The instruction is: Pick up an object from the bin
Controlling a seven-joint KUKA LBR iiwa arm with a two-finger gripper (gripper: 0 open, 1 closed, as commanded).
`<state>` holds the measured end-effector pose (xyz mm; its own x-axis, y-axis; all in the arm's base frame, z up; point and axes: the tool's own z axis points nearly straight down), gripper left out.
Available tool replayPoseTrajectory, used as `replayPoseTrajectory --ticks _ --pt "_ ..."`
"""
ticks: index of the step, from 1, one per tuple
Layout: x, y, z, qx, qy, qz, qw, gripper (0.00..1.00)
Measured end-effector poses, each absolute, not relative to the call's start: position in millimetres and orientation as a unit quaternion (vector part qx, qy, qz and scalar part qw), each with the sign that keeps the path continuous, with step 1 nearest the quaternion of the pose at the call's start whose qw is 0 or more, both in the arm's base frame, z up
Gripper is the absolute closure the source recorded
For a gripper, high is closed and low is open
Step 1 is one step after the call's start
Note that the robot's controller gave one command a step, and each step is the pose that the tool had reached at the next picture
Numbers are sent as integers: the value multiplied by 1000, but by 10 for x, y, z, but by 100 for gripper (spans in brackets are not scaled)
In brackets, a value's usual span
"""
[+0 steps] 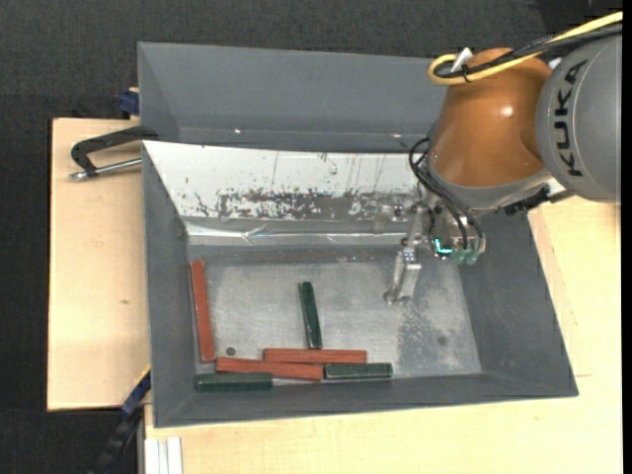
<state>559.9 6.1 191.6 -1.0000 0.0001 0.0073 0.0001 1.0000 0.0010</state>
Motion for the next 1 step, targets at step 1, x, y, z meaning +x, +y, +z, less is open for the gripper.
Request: replayPoseTrajectory --ticks 1 --pt "5616 61 1956 0 -1000 -1 0 0"
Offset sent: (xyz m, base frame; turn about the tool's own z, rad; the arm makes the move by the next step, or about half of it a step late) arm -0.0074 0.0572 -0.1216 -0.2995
